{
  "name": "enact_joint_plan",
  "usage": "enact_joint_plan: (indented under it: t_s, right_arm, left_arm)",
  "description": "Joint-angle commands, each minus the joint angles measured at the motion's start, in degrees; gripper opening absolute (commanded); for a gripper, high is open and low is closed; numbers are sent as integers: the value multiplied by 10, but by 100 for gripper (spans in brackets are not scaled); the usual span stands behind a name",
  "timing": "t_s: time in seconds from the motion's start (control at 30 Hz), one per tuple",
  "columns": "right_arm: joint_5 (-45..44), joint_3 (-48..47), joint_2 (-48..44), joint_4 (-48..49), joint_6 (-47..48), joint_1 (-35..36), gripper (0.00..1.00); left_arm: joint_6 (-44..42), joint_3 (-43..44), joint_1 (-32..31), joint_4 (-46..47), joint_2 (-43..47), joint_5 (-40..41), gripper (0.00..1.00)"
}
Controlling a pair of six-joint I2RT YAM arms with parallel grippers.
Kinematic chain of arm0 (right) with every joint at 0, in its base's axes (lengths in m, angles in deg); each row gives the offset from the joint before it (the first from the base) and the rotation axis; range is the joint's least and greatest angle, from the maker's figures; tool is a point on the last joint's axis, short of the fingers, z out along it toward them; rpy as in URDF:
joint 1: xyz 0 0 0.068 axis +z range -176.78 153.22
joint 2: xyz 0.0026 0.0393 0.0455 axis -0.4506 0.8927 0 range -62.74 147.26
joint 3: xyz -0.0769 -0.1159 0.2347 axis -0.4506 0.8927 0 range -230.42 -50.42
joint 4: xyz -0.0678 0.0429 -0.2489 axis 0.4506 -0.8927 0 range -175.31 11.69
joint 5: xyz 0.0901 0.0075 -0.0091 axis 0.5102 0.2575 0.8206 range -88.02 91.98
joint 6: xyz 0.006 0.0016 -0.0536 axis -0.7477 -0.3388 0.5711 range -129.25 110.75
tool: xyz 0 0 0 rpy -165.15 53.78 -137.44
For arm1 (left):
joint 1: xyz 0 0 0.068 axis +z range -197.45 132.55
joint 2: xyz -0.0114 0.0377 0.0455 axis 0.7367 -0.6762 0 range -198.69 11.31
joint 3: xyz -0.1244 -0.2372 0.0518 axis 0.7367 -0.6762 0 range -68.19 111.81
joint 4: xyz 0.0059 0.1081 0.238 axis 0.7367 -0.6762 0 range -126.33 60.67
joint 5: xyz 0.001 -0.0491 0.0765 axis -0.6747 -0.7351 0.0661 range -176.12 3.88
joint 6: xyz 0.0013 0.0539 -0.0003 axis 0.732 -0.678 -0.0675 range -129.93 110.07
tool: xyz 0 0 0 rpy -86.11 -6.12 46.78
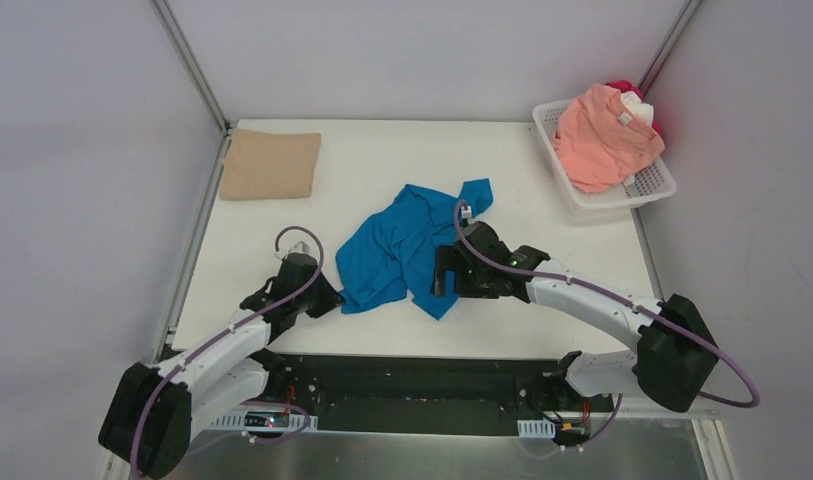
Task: Fold and stack the t-shirts
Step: Flatten out the tshirt
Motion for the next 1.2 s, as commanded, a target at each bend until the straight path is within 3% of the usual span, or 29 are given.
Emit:
enact_joint_plan:
  t_s: [0.0, 0.17, 0.3, 0.57, 0.67, 0.73, 0.77, 0.8, 0.83, 0.87, 1.0, 1.17]
  right_arm:
    - [-45, -42, 24, -9, 15, 42, 98]
    - [-114, -38, 53, -18, -17, 103, 93]
    - [-151, -21, 77, 0, -37, 143, 88]
    - [-160, -11, 151, 52, -65, 148, 72]
    - [-206, -10, 171, 49, -72, 147, 68]
    - [-235, -17, 180, 46, -71, 141, 60]
    - [-238, -23, 180, 46, -71, 135, 51]
    - [-239, -27, 177, 46, -76, 127, 27]
    - [-244, -29, 167, 43, -83, 118, 10]
    - [-249, -29, 150, 42, -85, 110, 4]
    - [-231, -30, 40, 44, -76, 51, 0]
    - [-107, -65, -53, 81, -60, -95, 0]
  left_arm:
    - [19, -32, 2, -72, 102, -37, 0]
    - [42, -62, 1, -89, 197, -80, 0]
    - [53, -65, 1, -95, 224, -97, 0]
    - [51, -40, 1, -94, 232, -114, 0]
    - [43, -37, 1, -95, 240, -99, 0]
    - [38, -31, 1, -95, 240, -93, 0]
    - [36, -26, 1, -95, 239, -91, 0]
    - [30, -19, 1, -95, 238, -86, 0]
    - [26, -11, 2, -98, 238, -78, 0]
    - [21, 1, 2, -100, 236, -60, 0]
    - [-18, 71, 2, -105, 216, 11, 0]
    - [-78, 203, 4, -114, 124, 150, 0]
